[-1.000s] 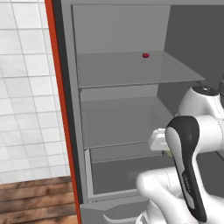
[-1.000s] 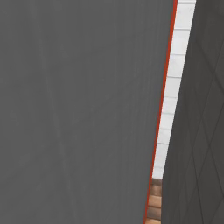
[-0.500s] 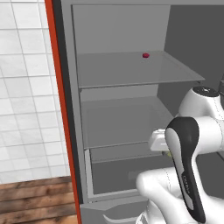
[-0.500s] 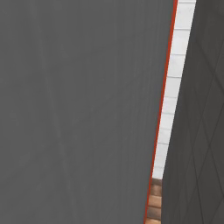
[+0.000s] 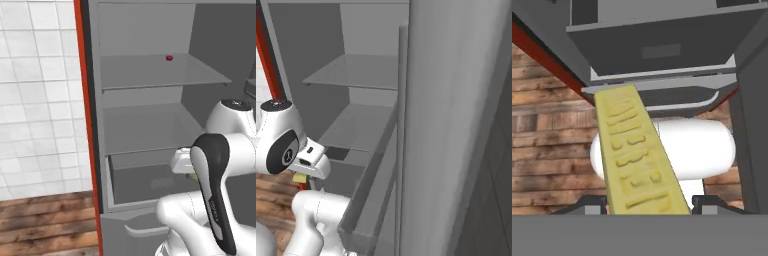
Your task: Retrieve the butter from the fridge and place it on a plate on the dining table. Then retrieve the butter knife by the fridge and place it near the plate.
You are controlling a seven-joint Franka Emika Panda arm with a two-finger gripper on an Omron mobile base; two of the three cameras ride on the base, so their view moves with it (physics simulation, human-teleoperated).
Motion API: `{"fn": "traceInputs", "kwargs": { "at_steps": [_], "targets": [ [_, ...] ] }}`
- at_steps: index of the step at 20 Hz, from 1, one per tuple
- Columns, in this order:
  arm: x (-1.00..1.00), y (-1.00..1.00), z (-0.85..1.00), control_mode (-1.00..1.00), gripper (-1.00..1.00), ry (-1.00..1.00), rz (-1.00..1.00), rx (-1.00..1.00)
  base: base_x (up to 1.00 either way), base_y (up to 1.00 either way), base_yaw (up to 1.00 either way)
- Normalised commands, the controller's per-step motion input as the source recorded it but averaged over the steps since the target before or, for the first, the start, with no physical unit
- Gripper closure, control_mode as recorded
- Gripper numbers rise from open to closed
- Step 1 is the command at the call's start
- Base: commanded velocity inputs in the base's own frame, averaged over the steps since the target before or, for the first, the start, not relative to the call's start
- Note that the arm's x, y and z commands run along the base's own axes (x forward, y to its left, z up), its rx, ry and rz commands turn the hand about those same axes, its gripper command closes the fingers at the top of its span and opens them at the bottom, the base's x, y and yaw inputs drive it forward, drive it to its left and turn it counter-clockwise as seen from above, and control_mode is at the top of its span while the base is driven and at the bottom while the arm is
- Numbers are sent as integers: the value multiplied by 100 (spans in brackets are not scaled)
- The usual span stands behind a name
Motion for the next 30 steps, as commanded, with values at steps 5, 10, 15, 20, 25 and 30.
{"fn": "traceInputs", "kwargs": {
  "at_steps": [5,10,15,20,25,30],
  "targets": [
    [0,0,0,100,100,0,0,0,-33,90,2],
    [0,0,0,100,100,0,0,0,-33,96,29],
    [0,0,0,100,100,0,0,0,-41,71,57],
    [0,0,0,100,100,0,0,0,-10,34,74],
    [0,0,0,100,100,0,0,0,-13,18,71],
    [0,0,0,100,100,0,0,0,-18,8,70]
  ]
}}
